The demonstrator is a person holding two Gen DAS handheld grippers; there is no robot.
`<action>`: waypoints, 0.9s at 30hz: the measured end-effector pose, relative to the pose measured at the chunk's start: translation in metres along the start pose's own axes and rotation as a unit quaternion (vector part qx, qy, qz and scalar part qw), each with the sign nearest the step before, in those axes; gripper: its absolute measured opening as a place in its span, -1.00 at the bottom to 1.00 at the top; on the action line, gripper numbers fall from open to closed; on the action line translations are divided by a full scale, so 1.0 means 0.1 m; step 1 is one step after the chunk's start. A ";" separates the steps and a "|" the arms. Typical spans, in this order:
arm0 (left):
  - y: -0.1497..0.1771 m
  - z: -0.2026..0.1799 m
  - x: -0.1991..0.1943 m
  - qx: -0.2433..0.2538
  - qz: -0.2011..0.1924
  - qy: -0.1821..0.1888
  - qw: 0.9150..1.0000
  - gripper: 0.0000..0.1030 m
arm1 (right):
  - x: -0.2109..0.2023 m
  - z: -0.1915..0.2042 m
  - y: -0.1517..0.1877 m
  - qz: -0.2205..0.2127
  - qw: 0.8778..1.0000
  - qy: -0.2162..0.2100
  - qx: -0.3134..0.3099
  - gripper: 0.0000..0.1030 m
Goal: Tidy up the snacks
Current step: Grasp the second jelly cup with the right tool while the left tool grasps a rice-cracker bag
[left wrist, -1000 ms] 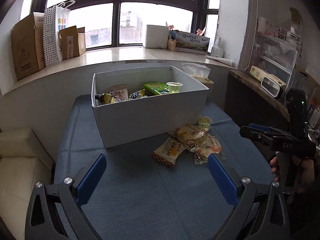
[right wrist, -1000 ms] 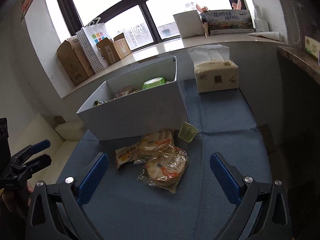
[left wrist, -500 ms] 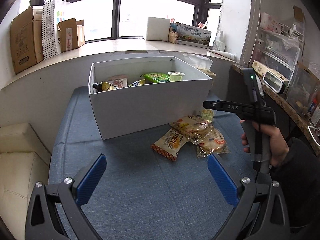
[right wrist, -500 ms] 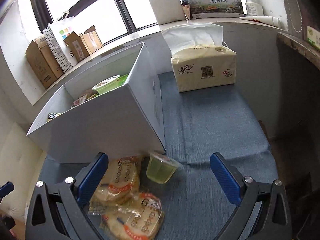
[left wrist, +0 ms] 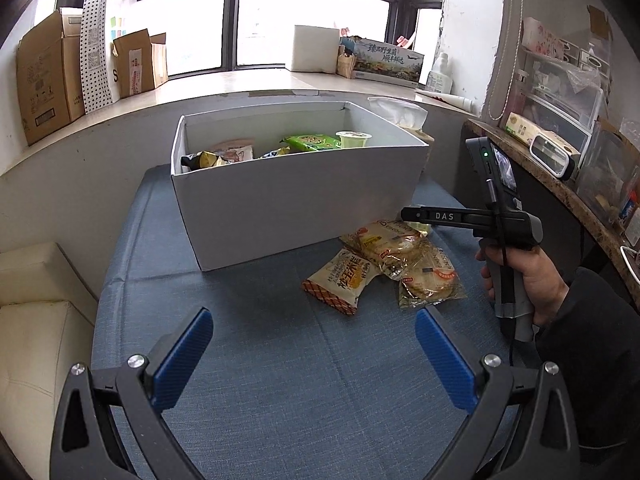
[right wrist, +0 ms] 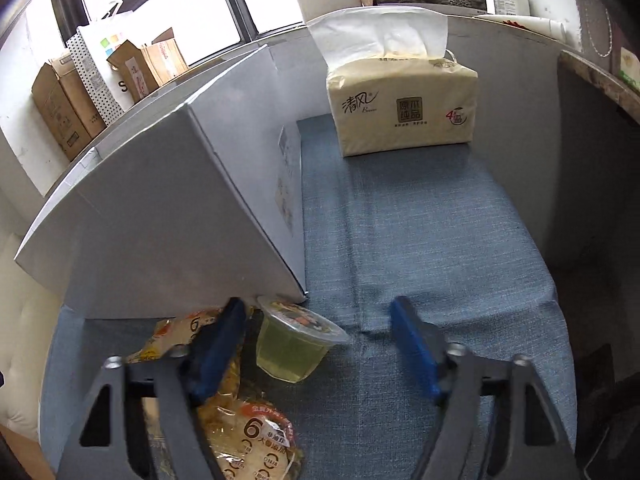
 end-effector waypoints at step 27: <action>-0.15 -0.34 1.43 0.144 0.106 0.029 0.983 0.70 | -1.48 0.23 0.36 -0.084 0.993 -0.084 -0.025 -0.09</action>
Point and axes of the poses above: each gripper's, at about its wrist camera, not at the fingertips, and x roughly the way its jaws point, z to its left, y to its underside, the point moved 6 cm from there along x, roughly the way its jaws point, and after that the axes turned 3 degrees about x, right-handed, at the moved point
